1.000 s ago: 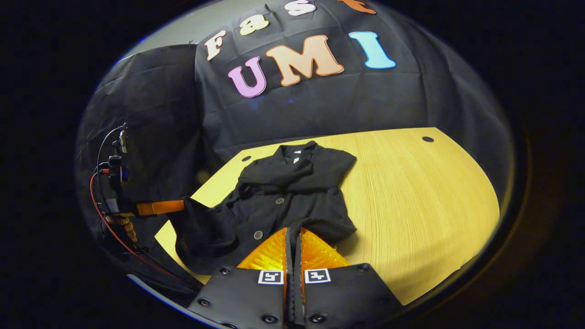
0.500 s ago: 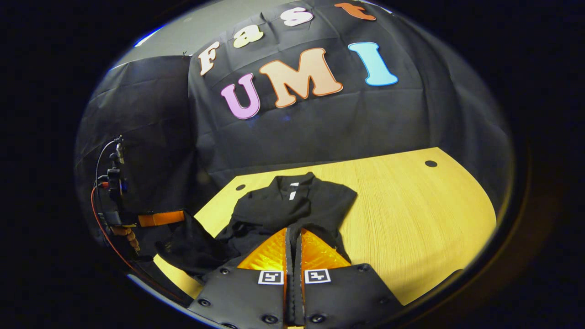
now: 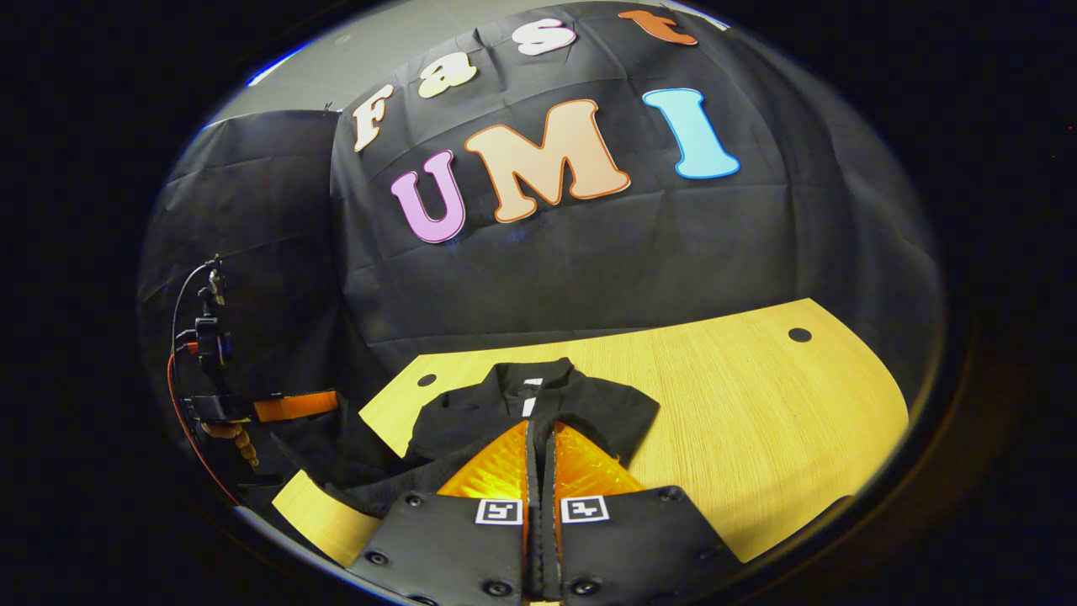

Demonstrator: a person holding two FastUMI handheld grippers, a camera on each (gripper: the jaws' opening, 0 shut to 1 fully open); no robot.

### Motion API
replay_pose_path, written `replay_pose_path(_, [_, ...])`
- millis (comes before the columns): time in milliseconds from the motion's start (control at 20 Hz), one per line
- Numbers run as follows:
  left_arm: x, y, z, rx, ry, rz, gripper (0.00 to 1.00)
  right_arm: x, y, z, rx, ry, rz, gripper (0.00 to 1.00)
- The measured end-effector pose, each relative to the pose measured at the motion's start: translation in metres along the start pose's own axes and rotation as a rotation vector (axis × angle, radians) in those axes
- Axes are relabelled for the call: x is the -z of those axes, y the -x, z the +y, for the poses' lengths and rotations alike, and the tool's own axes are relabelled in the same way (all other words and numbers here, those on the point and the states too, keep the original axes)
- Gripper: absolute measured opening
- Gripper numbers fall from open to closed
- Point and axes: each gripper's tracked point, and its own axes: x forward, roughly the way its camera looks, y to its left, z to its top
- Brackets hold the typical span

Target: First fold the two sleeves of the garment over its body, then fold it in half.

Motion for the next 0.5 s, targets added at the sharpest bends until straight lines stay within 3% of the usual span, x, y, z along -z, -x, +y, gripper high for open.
replay_pose_path(500, [-0.027,-0.065,0.021,0.015,0.006,-0.041,0.00,-0.042,-0.061,0.001,0.048,-0.029,-0.049,0.02])
